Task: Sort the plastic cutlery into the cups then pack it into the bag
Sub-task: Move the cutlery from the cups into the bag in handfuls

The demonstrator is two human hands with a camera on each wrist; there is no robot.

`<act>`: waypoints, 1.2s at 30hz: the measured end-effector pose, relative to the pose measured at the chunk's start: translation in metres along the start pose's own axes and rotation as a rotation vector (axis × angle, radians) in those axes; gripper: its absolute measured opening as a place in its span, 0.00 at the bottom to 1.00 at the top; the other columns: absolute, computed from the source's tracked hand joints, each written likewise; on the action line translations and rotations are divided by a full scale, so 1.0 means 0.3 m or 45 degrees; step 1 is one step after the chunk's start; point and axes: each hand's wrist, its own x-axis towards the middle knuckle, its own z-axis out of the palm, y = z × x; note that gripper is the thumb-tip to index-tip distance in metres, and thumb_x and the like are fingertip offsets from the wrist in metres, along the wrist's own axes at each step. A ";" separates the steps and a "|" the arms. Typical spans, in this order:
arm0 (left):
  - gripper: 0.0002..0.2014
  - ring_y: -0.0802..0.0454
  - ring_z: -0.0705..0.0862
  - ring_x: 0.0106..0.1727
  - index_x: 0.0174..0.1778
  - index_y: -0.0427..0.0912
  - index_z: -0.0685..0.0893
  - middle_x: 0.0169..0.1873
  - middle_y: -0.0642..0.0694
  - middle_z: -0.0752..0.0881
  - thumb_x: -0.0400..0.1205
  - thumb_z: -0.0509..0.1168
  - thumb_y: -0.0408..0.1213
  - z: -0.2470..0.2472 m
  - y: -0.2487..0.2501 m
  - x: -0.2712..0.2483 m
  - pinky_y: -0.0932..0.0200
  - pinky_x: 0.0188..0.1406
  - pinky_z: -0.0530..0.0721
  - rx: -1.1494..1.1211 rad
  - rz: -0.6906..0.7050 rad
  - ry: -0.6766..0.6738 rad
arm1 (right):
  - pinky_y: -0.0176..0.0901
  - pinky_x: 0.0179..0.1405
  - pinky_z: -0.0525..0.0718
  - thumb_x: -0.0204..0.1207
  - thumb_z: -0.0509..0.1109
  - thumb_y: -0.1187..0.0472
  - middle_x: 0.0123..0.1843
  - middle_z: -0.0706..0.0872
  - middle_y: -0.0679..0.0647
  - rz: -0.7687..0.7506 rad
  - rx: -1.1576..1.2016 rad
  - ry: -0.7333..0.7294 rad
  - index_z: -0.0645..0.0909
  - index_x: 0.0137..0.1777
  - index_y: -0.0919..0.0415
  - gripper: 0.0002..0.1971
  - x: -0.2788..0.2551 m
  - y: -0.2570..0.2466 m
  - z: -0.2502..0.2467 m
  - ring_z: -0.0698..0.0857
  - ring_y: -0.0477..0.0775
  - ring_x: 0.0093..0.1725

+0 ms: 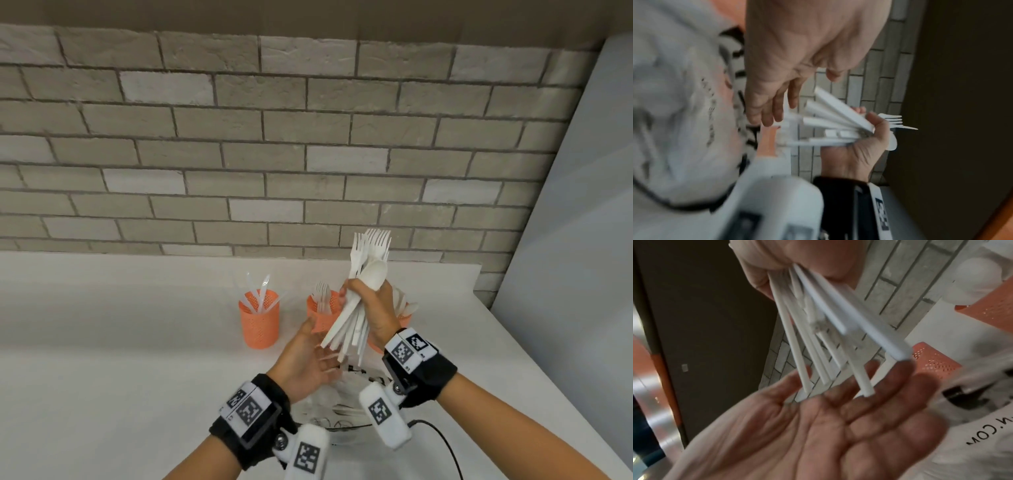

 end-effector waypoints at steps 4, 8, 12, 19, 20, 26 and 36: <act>0.32 0.42 0.83 0.39 0.51 0.34 0.81 0.39 0.36 0.83 0.81 0.52 0.63 0.041 -0.042 0.041 0.49 0.41 0.83 -0.199 -0.187 -0.052 | 0.46 0.33 0.84 0.62 0.74 0.68 0.34 0.81 0.65 -0.157 -0.169 0.068 0.77 0.46 0.63 0.13 -0.031 0.027 0.029 0.81 0.58 0.31; 0.16 0.45 0.87 0.28 0.44 0.31 0.81 0.29 0.37 0.86 0.86 0.55 0.40 0.085 -0.062 0.027 0.54 0.26 0.89 -0.337 -0.085 0.063 | 0.34 0.32 0.84 0.67 0.72 0.77 0.34 0.82 0.53 -0.321 -0.284 0.128 0.75 0.44 0.54 0.17 -0.057 0.040 0.042 0.82 0.41 0.30; 0.15 0.43 0.87 0.23 0.42 0.29 0.80 0.25 0.35 0.86 0.87 0.52 0.32 0.112 -0.054 0.022 0.52 0.20 0.87 -0.477 -0.063 0.108 | 0.35 0.40 0.85 0.60 0.76 0.67 0.40 0.83 0.52 -0.381 -0.242 0.207 0.75 0.48 0.53 0.19 -0.068 0.067 0.046 0.84 0.41 0.36; 0.15 0.48 0.81 0.40 0.43 0.35 0.80 0.20 0.40 0.87 0.87 0.54 0.41 0.179 0.012 -0.029 0.58 0.24 0.86 -0.500 -0.027 0.096 | 0.32 0.40 0.84 0.66 0.75 0.75 0.43 0.88 0.55 -0.250 -0.234 0.252 0.80 0.50 0.60 0.15 -0.077 0.121 0.053 0.88 0.38 0.39; 0.15 0.49 0.81 0.40 0.43 0.36 0.80 0.21 0.41 0.88 0.86 0.54 0.43 0.178 0.011 -0.025 0.58 0.25 0.86 -0.502 -0.012 0.100 | 0.29 0.37 0.84 0.68 0.73 0.75 0.40 0.88 0.52 -0.240 -0.236 0.251 0.80 0.45 0.56 0.14 -0.072 0.120 0.053 0.87 0.36 0.36; 0.15 0.45 0.83 0.46 0.52 0.36 0.81 0.42 0.38 0.87 0.88 0.51 0.39 0.141 -0.014 0.028 0.50 0.44 0.83 -0.495 0.033 0.129 | 0.34 0.37 0.85 0.67 0.76 0.73 0.38 0.87 0.52 -0.189 -0.253 0.228 0.79 0.42 0.53 0.15 -0.061 0.124 0.044 0.88 0.47 0.38; 0.14 0.52 0.81 0.45 0.50 0.43 0.80 0.36 0.49 0.89 0.88 0.49 0.41 0.128 -0.004 0.055 0.58 0.43 0.84 -0.368 0.026 0.087 | 0.34 0.40 0.84 0.66 0.78 0.71 0.38 0.89 0.50 -0.167 -0.357 0.192 0.83 0.43 0.54 0.12 -0.049 0.145 0.028 0.89 0.42 0.38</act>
